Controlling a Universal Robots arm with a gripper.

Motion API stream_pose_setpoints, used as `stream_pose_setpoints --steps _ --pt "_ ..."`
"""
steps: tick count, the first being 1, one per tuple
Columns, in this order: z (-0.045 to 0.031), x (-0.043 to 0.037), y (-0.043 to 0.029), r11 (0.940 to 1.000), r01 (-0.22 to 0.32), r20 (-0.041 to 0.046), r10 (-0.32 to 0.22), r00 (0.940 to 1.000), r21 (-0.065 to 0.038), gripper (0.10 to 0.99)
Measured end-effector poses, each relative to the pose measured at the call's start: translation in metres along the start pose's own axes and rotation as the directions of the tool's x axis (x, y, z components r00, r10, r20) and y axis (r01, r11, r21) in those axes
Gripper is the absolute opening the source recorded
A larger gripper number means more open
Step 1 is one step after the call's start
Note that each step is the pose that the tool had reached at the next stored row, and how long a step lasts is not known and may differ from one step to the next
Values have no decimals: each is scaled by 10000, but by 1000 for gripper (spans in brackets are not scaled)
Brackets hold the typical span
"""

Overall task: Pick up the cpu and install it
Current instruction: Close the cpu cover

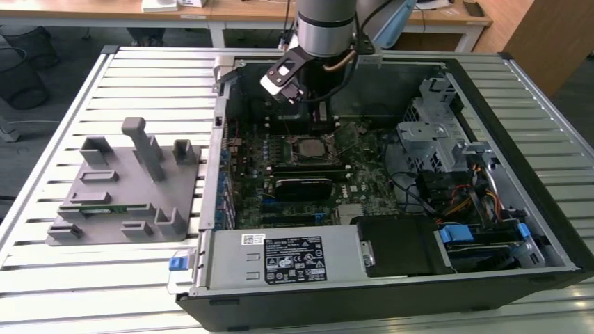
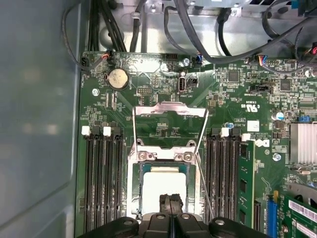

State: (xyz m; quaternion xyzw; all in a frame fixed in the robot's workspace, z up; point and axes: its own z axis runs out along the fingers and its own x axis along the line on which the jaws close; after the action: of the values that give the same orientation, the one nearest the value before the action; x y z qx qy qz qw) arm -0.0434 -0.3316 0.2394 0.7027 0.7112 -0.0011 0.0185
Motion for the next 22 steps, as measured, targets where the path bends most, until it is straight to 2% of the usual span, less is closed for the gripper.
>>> stream_pose_setpoints --steps 10,18,20,22 --pt "-147 -4 4 10000 0 0 0 10000 16 106" --pt "-148 -33 6 10000 -22 38 22 10000 17 106" --pt "-147 -39 37 10000 -31 37 31 10000 17 106" --pt "-146 -41 102 10000 -32 38 32 10000 18 106"
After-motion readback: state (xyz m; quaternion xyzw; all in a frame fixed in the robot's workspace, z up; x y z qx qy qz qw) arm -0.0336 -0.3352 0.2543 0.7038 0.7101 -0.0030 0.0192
